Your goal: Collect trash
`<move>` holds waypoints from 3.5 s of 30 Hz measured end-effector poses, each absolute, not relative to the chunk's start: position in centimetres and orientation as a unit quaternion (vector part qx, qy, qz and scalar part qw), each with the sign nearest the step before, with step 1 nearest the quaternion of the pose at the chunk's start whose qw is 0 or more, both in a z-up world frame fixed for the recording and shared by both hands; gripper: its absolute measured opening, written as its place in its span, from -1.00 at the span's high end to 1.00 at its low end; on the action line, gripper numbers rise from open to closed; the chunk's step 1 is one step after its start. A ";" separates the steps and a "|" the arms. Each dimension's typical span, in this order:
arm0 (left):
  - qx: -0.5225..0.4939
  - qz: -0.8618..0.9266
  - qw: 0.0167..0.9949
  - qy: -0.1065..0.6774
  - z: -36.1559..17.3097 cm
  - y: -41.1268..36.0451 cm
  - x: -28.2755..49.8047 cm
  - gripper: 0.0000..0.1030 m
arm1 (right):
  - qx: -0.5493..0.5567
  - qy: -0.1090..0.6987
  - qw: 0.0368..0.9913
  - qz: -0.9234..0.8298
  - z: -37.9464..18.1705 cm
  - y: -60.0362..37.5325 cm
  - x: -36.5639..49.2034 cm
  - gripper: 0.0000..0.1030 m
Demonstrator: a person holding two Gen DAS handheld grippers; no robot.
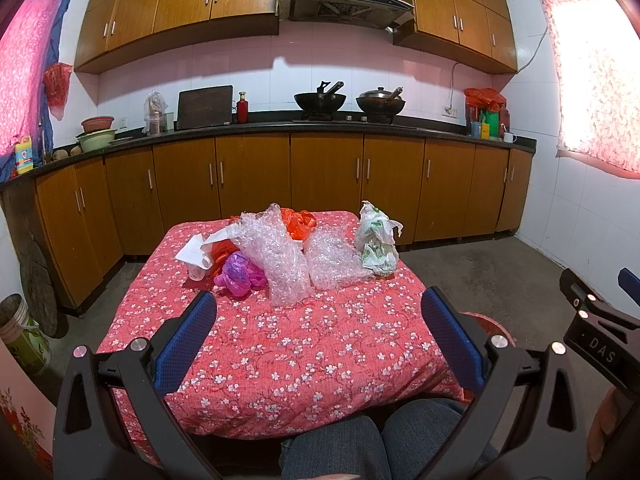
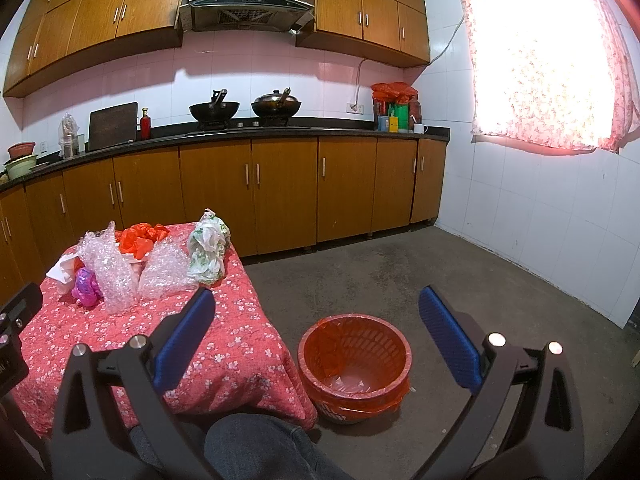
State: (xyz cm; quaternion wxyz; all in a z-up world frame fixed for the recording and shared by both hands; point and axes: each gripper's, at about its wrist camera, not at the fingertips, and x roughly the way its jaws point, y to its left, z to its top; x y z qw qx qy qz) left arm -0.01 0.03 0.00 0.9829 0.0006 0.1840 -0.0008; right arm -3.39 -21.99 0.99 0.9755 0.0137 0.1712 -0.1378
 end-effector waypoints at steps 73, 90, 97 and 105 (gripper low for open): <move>-0.003 0.014 0.981 0.195 -0.1 0.4 0.3 -0.96 | 0.009 0.173 0.977 -0.123 0.5 -21.4 -2.7 -0.92; -0.004 0.084 0.972 0.219 -1.5 5.0 5.7 -0.95 | -0.009 0.183 0.982 -0.041 0.3 -19.0 5.8 -0.92; -0.012 0.090 0.977 0.195 -1.5 6.1 10.2 -0.95 | -0.009 0.185 0.983 -0.016 0.0 -17.5 12.3 -0.92; -0.024 0.089 0.976 0.199 -3.0 7.0 15.7 -0.95 | 0.017 0.225 0.974 0.011 -2.3 -16.5 21.2 -0.91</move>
